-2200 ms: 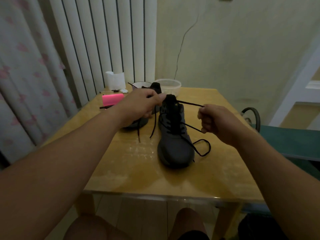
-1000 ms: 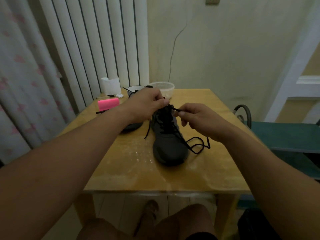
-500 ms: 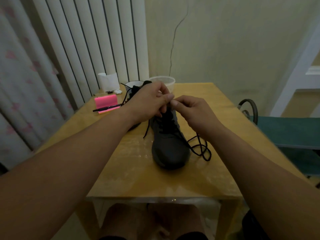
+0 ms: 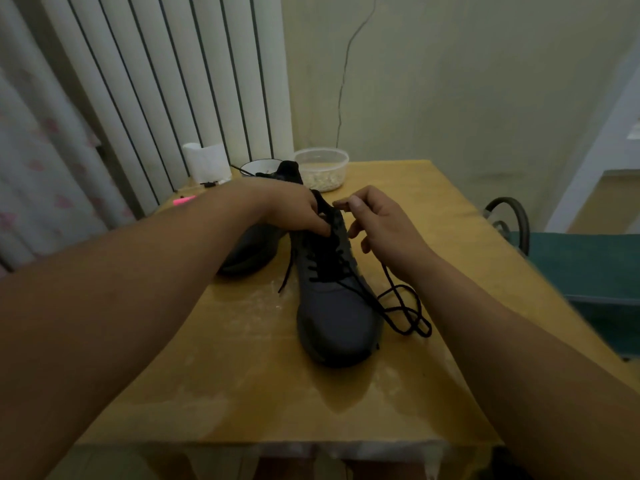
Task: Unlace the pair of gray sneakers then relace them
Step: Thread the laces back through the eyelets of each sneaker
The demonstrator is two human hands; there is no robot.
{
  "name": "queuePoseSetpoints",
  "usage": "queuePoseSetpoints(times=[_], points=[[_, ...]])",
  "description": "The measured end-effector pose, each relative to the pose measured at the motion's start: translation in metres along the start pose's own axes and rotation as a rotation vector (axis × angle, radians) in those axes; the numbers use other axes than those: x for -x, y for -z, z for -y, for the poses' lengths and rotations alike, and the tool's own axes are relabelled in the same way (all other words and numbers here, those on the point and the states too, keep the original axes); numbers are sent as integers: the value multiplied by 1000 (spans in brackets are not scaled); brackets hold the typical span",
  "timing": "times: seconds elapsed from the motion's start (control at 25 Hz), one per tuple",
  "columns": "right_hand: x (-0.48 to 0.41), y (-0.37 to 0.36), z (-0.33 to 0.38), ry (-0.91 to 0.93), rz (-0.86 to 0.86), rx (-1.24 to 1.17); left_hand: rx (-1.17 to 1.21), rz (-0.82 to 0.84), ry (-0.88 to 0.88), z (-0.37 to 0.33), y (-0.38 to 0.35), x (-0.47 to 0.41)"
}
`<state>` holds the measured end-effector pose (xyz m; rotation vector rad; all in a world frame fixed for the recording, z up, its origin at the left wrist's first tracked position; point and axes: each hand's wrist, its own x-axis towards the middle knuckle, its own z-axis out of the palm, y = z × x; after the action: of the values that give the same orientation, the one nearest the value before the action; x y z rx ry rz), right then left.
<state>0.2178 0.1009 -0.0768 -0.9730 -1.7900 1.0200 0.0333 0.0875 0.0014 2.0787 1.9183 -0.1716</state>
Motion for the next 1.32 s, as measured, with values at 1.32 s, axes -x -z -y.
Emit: queuePoseSetpoints(times=[1.32], points=[[12,24,-15,-17,43,-143,1426,-393,-569,22,-94,-34]])
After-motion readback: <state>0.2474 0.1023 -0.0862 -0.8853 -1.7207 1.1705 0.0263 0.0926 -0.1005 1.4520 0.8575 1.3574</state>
